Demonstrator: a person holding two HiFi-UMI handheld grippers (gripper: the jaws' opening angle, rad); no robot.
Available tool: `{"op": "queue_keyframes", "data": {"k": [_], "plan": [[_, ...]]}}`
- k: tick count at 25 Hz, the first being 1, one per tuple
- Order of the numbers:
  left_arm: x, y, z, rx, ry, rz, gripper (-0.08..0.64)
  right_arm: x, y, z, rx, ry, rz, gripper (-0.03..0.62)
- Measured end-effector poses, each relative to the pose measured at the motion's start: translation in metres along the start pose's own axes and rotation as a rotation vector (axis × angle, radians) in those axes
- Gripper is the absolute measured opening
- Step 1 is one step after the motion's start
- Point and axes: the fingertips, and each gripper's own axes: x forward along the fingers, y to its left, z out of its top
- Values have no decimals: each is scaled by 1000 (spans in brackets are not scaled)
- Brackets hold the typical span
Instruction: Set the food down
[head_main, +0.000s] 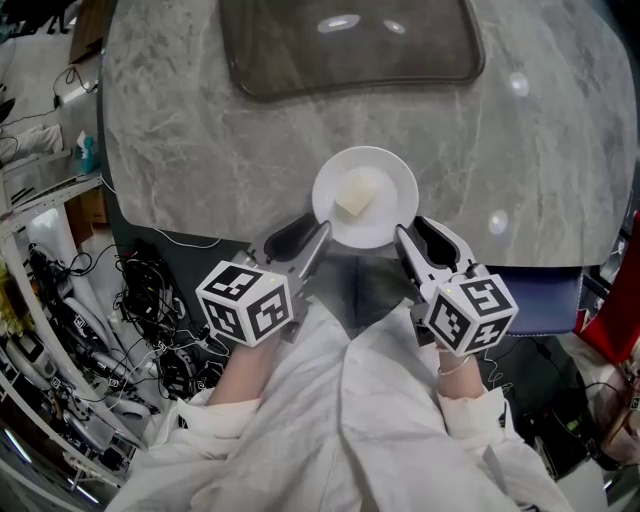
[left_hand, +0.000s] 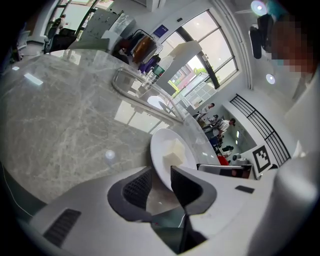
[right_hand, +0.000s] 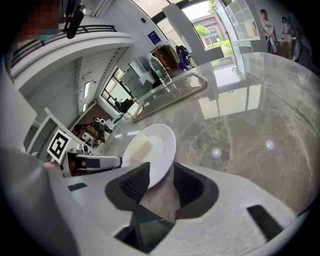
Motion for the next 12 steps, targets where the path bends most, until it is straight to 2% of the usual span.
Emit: {"op": "queue_keyframes", "data": {"k": [9, 12], "plan": [[6, 0, 7, -3, -16, 0, 114, 3, -5, 0, 1, 23, -9, 121], [6, 0, 8, -3, -16, 4, 112, 4, -6, 1, -6, 25, -21, 104]]}}
